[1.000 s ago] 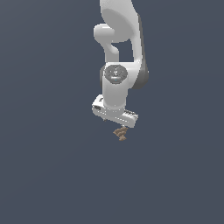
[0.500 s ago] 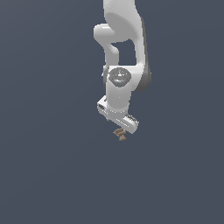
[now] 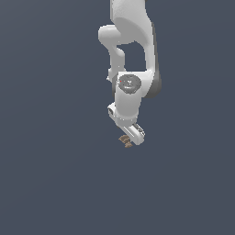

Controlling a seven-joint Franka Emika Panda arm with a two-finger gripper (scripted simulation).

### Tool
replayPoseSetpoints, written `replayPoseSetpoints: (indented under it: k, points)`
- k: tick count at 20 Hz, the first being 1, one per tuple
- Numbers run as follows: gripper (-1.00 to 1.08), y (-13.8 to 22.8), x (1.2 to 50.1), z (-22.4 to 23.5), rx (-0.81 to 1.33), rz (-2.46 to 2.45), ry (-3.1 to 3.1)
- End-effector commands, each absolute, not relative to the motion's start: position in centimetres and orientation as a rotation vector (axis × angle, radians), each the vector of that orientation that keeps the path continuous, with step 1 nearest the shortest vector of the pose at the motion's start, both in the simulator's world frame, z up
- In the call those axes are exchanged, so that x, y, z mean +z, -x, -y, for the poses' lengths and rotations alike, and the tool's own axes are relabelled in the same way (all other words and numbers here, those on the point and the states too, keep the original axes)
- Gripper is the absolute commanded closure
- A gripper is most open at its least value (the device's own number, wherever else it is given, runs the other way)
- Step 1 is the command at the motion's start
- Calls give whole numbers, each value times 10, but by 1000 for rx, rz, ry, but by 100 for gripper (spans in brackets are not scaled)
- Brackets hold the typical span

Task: Pick up the object and move it to a goal position.

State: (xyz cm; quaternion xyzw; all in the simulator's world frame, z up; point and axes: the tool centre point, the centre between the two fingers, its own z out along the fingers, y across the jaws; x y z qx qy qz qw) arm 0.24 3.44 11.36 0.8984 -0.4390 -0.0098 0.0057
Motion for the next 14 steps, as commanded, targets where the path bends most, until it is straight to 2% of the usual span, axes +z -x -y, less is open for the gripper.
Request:
replayPoseSetpoints:
  k: [1,14]
  points:
    - [-92,-4,111,-38,-25,1468,-2767]
    - [-92,-8,103,-51,-4,1821,-2558]
